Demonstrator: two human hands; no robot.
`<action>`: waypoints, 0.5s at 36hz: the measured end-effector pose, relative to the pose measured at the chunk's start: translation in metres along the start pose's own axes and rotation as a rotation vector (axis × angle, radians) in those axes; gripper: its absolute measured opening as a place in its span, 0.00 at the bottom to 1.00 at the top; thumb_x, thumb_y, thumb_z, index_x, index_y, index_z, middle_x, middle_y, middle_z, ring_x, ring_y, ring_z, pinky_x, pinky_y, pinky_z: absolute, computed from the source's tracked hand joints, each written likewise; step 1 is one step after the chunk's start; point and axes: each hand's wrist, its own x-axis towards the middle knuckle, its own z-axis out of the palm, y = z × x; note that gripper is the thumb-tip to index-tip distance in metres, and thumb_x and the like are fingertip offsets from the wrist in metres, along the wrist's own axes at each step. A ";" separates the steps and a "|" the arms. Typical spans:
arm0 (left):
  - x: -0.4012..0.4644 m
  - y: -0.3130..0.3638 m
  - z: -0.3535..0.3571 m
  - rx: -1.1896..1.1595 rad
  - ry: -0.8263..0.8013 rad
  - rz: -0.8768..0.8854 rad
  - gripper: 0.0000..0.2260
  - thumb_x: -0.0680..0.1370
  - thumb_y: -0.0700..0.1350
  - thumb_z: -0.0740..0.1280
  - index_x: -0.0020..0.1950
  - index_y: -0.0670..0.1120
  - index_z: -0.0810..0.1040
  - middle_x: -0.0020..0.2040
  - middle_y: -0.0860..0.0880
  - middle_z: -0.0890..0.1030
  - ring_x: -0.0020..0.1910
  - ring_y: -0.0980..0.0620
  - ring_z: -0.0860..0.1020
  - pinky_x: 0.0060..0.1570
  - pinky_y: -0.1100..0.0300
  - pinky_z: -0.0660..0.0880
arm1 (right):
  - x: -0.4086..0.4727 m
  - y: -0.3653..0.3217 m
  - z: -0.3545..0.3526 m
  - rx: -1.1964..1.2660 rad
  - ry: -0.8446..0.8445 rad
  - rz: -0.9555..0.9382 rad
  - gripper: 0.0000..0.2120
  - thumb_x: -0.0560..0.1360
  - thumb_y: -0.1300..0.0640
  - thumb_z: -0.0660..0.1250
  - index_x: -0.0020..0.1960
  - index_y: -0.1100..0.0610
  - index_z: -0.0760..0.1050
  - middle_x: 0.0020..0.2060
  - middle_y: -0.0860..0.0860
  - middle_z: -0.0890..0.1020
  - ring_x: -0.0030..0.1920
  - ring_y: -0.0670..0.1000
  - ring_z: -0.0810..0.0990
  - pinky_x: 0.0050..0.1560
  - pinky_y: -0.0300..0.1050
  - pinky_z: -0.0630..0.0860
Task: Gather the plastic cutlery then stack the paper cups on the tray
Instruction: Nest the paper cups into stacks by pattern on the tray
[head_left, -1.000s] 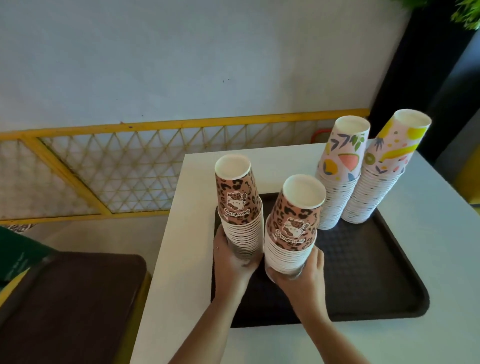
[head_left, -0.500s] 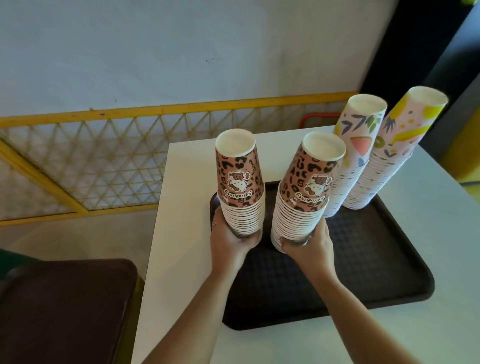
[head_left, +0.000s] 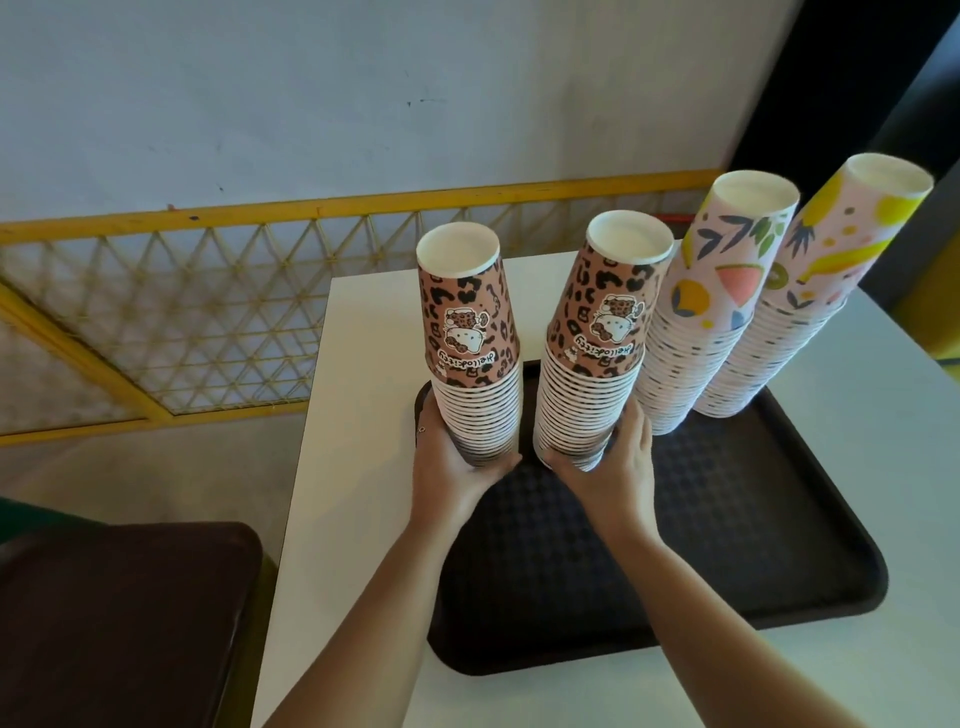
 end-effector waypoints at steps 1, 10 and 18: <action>-0.001 0.000 0.000 -0.003 -0.006 0.002 0.41 0.59 0.43 0.81 0.67 0.47 0.65 0.59 0.58 0.72 0.58 0.66 0.71 0.55 0.80 0.67 | -0.003 0.001 0.003 -0.008 0.015 0.006 0.50 0.60 0.55 0.80 0.73 0.55 0.54 0.69 0.53 0.63 0.69 0.51 0.64 0.63 0.45 0.66; 0.007 -0.004 0.003 0.039 0.022 -0.007 0.37 0.60 0.41 0.81 0.65 0.43 0.68 0.55 0.55 0.74 0.55 0.58 0.73 0.47 0.83 0.66 | 0.007 0.003 0.022 -0.009 0.095 0.046 0.45 0.61 0.55 0.79 0.71 0.58 0.59 0.64 0.53 0.67 0.66 0.52 0.65 0.64 0.48 0.68; 0.020 -0.010 0.007 0.099 0.086 -0.002 0.37 0.59 0.45 0.81 0.63 0.42 0.69 0.59 0.46 0.76 0.59 0.49 0.75 0.50 0.70 0.70 | 0.024 0.002 0.023 -0.002 0.035 0.018 0.44 0.64 0.55 0.77 0.72 0.58 0.57 0.67 0.52 0.68 0.67 0.51 0.67 0.57 0.35 0.62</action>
